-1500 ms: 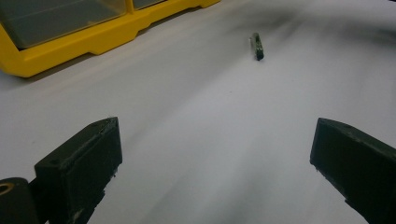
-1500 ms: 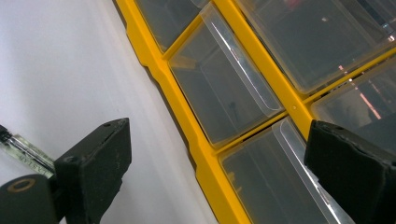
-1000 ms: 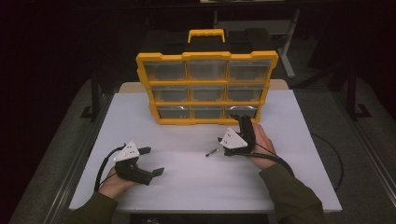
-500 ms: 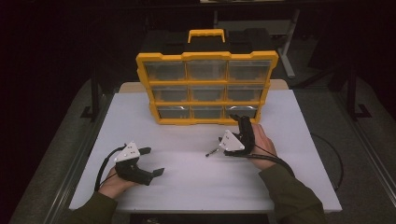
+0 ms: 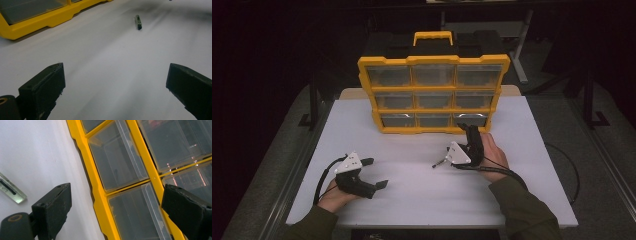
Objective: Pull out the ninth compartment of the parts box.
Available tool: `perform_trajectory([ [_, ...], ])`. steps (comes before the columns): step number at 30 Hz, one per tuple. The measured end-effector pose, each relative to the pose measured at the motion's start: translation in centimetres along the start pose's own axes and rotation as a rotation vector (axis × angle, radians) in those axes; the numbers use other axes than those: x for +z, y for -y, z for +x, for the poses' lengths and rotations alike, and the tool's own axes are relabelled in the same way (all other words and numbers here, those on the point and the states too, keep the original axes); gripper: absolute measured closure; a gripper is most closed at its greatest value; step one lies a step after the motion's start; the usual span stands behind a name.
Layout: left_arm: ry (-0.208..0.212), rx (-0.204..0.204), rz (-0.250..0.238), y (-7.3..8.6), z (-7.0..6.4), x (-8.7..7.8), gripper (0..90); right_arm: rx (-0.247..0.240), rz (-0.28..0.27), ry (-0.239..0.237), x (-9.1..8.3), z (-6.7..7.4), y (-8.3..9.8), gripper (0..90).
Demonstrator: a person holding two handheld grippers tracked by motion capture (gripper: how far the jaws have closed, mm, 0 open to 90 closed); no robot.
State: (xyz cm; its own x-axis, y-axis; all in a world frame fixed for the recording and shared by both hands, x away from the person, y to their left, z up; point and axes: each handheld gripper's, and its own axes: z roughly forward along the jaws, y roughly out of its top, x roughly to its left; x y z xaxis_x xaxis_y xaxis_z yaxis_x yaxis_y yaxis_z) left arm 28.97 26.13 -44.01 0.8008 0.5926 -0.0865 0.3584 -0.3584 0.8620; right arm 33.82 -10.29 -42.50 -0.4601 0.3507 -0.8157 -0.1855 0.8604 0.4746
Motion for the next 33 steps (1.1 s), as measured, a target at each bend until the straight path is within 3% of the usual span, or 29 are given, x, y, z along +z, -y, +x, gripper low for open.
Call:
perform_trajectory([
  [6,0.000,0.004,-0.002,-0.01,0.05,-0.02,1.6,-0.020,0.007,0.012,0.05,0.18,-0.02,8.7],
  [11,0.000,0.002,-0.001,-0.02,0.01,-0.04,1.5,-0.080,0.032,0.036,0.09,0.41,-0.06,8.9],
  [24,-0.002,0.005,0.003,-0.04,0.03,-0.13,1.6,-0.134,0.064,0.066,0.21,0.92,-0.04,9.5],
  [25,-0.003,0.005,0.004,-0.04,0.03,-0.14,1.6,-0.180,0.059,0.075,0.31,0.73,0.03,9.5],
  [33,-0.003,0.009,0.005,-0.05,0.01,-0.17,1.6,-0.214,0.074,0.095,0.38,0.94,0.02,9.7],
])
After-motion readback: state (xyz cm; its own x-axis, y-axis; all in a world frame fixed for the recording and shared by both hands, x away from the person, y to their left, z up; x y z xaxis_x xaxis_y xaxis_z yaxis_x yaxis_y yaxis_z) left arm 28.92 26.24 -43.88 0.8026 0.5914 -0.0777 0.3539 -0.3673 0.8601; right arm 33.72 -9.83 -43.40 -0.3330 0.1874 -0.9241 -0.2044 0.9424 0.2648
